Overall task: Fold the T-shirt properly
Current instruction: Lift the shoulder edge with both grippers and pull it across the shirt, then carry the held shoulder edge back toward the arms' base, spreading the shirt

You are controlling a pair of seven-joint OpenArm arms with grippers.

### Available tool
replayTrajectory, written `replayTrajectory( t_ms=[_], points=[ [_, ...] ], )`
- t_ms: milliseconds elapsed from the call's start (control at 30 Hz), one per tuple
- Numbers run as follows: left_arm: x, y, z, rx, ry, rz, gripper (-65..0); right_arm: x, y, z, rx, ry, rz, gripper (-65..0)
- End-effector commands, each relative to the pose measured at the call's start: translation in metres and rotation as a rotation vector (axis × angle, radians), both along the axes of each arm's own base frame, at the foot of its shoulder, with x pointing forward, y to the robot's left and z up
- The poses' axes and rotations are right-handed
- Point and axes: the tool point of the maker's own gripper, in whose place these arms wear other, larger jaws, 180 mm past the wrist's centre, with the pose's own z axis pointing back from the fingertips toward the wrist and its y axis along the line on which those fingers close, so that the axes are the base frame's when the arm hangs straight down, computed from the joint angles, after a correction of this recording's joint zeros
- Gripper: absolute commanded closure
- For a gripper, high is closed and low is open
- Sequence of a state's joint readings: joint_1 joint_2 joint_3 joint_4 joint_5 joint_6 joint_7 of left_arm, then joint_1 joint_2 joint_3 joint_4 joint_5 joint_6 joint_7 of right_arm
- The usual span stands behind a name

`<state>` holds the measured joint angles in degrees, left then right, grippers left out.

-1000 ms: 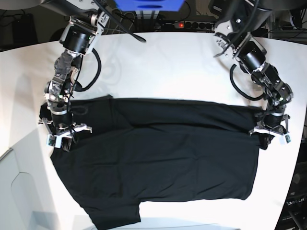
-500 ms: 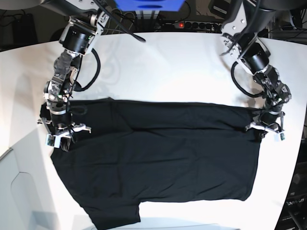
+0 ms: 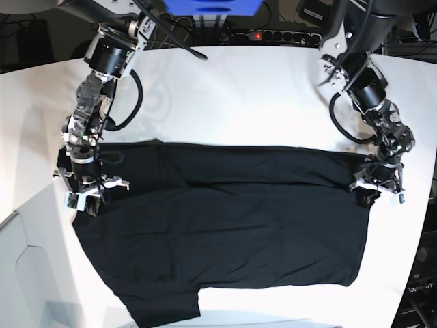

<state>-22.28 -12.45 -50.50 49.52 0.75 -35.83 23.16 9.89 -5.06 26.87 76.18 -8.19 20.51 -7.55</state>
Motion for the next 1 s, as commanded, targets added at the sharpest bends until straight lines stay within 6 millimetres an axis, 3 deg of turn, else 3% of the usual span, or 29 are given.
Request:
replayTrajectory(
  t_ms=[0, 167, 333, 500, 633, 767, 867, 967],
  points=[
    [0.012, 0.013, 0.028, 0.028, -0.076, 0.013, -30.7, 0.010, -0.001, 0.022, -0.008, -0.071, 0.002, 0.0],
    [0.010, 0.019, 0.044, 0.074, -0.104, 0.015, -41.7, 0.010, -0.001, 0.021, -0.006, -0.069, 0.002, 0.0],
    [-0.025, 0.026, 0.048, 0.129, -0.124, 0.025, -42.5, 0.010, 0.000, 0.021, -0.005, -0.069, 0.002, 0.0],
    [-0.058, 0.023, 0.023, 0.042, -0.109, 0.047, -42.5, 0.010, 0.000, 0.021, -0.006, -0.071, 0.003, 0.0],
    [-0.068, 0.019, 0.001, 0.001, -0.069, 0.052, -42.5, 0.010, 0.000, 0.022, -0.006, -0.070, 0.003, 0.0],
    [-0.071, 0.016, -0.013, -0.035, -0.043, 0.058, -42.5, 0.009, 0.000, 0.021, -0.007, -0.069, 0.003, -8.1],
    [-0.066, 0.013, -0.016, -0.058, -0.042, 0.060, -39.5, 0.009, 0.000, 0.022, -0.007, -0.070, 0.003, -14.7],
    [-0.068, 0.012, -0.026, -0.089, -0.024, 0.068, -27.7, 0.010, 0.000, 0.023, -0.008, -0.073, 0.006, -21.5]
  ],
)
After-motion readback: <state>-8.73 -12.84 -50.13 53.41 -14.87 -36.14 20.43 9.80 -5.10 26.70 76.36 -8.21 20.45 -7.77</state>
